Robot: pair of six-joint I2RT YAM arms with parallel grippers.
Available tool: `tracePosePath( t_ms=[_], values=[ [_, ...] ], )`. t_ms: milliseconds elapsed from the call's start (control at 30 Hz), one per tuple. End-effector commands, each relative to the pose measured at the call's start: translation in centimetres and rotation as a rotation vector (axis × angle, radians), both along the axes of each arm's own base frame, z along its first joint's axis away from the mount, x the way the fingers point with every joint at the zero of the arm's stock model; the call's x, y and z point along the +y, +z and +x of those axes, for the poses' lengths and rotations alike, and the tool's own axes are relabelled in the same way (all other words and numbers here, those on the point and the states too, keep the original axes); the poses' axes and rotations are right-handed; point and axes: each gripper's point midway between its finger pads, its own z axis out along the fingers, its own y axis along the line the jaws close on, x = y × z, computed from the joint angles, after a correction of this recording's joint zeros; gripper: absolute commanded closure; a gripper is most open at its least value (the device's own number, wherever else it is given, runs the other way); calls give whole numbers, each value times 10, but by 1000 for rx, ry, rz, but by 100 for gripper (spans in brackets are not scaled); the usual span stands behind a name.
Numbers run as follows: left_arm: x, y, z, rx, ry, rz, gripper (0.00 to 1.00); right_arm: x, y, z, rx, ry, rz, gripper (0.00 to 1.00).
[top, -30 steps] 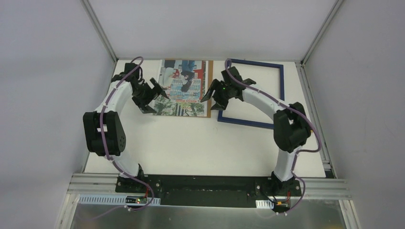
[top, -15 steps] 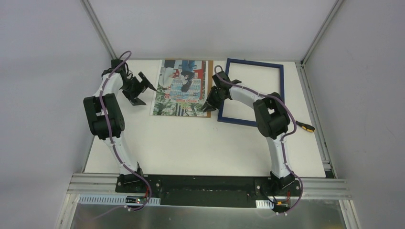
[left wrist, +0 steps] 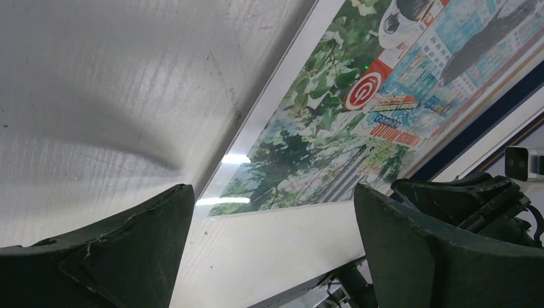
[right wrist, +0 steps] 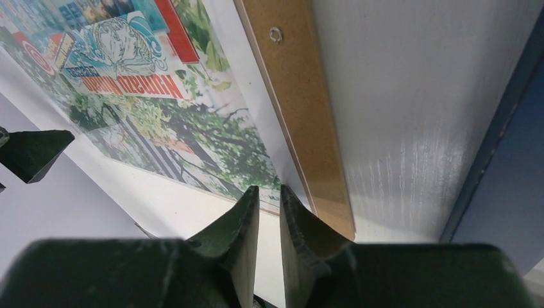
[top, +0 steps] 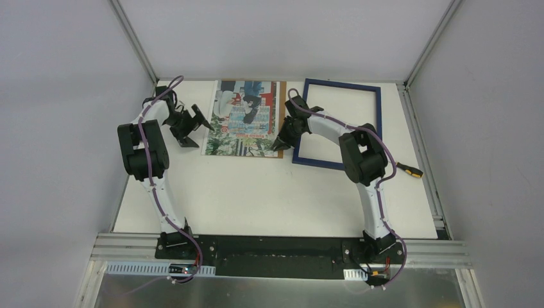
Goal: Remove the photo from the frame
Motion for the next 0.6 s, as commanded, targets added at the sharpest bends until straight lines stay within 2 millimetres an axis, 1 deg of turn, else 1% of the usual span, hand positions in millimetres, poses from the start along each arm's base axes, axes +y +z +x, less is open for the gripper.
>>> tracePosePath(
  t_ms=[0, 167, 400, 567],
  values=[
    [-11, -2, -1, -14, -54, -51, 1, -3, -5, 3, 18, -1, -18, 80],
    [-18, -2, -2, -12, -65, -102, 2, -2, -7, 3, 24, 2, -18, 80],
    [-22, 8, -6, -29, -66, -118, 8, -3, -13, 1, 36, 10, -27, 80],
    [-7, 7, -10, -32, -45, -13, 3, -4, -13, 0, 38, 13, -28, 80]
  ],
)
